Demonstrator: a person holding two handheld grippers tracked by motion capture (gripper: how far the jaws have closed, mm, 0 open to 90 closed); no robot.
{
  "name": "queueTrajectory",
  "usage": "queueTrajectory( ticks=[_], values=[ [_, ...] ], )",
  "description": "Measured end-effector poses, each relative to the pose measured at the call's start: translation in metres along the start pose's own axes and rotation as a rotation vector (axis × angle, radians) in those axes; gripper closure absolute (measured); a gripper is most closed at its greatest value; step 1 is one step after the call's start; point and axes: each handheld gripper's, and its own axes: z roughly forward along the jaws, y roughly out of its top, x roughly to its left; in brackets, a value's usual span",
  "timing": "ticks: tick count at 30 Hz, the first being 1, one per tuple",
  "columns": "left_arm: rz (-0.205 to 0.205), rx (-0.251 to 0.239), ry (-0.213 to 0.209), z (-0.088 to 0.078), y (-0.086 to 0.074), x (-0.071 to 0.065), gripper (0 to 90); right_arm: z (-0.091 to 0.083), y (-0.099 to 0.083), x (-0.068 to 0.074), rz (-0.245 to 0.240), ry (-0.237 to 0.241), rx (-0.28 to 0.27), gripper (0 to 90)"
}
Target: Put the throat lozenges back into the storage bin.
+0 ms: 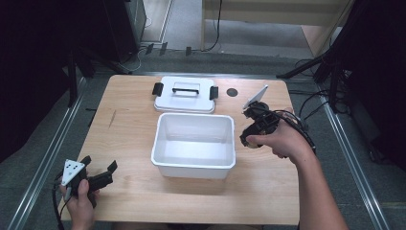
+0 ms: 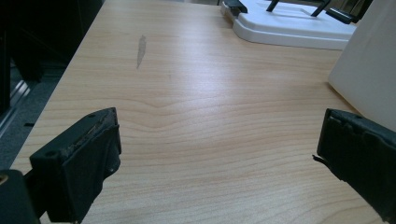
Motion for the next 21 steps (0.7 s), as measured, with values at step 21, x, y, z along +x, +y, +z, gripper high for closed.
queueTrajectory(
  ticks=[21],
  values=[
    [-0.001,0.001,-0.004,0.000,0.000,0.000,0.0,-0.021,0.027,0.039,-0.079,0.005,-0.027,20.4]
  ],
)
